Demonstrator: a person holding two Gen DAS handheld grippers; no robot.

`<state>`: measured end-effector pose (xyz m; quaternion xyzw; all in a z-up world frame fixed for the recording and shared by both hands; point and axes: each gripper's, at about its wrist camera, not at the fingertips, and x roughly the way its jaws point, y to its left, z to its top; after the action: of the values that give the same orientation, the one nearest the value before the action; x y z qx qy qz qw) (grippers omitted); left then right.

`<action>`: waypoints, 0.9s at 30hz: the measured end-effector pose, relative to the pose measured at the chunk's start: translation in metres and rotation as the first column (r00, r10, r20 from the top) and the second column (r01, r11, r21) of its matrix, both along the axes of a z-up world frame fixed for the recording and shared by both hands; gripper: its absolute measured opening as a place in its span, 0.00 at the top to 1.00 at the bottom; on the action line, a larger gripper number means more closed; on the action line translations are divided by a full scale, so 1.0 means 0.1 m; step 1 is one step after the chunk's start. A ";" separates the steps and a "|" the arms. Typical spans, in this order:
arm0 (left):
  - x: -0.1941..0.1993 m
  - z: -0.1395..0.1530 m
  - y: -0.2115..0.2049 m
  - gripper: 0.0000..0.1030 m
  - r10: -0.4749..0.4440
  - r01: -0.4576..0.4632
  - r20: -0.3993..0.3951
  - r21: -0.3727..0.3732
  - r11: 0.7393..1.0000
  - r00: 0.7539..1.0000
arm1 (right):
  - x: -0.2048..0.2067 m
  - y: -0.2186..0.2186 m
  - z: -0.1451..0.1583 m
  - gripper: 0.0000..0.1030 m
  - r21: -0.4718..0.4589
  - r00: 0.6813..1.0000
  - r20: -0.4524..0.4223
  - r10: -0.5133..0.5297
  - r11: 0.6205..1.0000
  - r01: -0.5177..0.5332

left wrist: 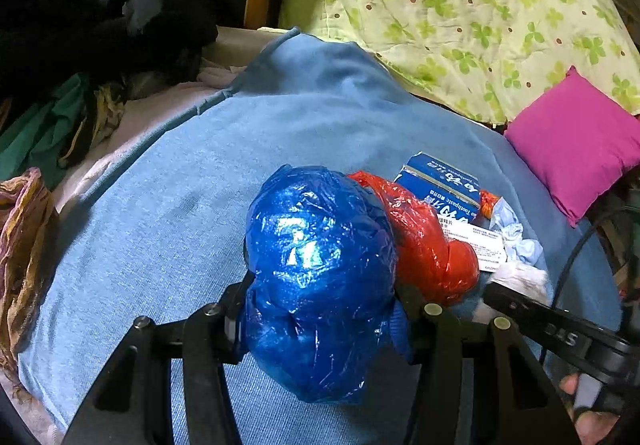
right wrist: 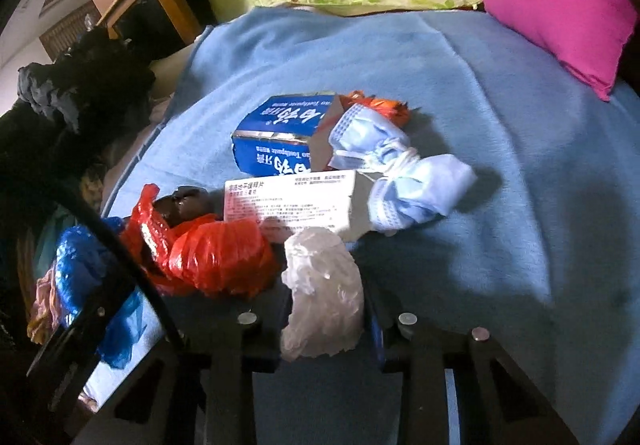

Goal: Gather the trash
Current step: 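Grasp the blue plastic bag with the left gripper while the right gripper grasps the white bag, then carry the blue and white bags to the red basket and release both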

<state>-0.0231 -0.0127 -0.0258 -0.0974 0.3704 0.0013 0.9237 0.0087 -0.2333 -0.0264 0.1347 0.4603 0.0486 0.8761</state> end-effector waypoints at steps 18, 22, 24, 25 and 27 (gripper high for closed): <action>-0.50 0.02 -0.30 0.46 -0.094 0.094 0.000 0.099 0.991 0.996 | -1.15 -0.78 0.40 0.68 0.020 0.986 0.069 -0.155 0.988 0.153; -0.65 0.05 -0.35 0.46 -0.120 0.120 -0.011 0.101 0.988 0.993 | -1.39 -1.00 0.41 0.68 0.058 0.975 0.080 -0.206 0.978 0.201; -0.71 0.07 -0.39 0.46 -0.132 0.133 -0.015 0.107 0.985 0.991 | -1.50 -1.12 0.41 0.68 0.078 0.969 0.080 -0.233 0.971 0.227; -0.75 0.08 -0.42 0.46 -0.143 0.145 -0.020 0.109 0.984 0.989 | -1.56 -1.17 0.41 0.68 0.084 0.966 0.081 -0.244 0.968 0.238; -0.81 0.11 -0.48 0.46 -0.161 0.162 -0.022 0.114 0.980 0.987 | -1.64 -1.25 0.41 0.68 0.087 0.962 0.086 -0.260 0.964 0.253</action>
<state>-0.1038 -0.0608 -0.0151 -0.0134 0.3820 -0.0517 0.9226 -0.1553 -0.3580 0.0146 0.2236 0.3941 -0.0416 0.8905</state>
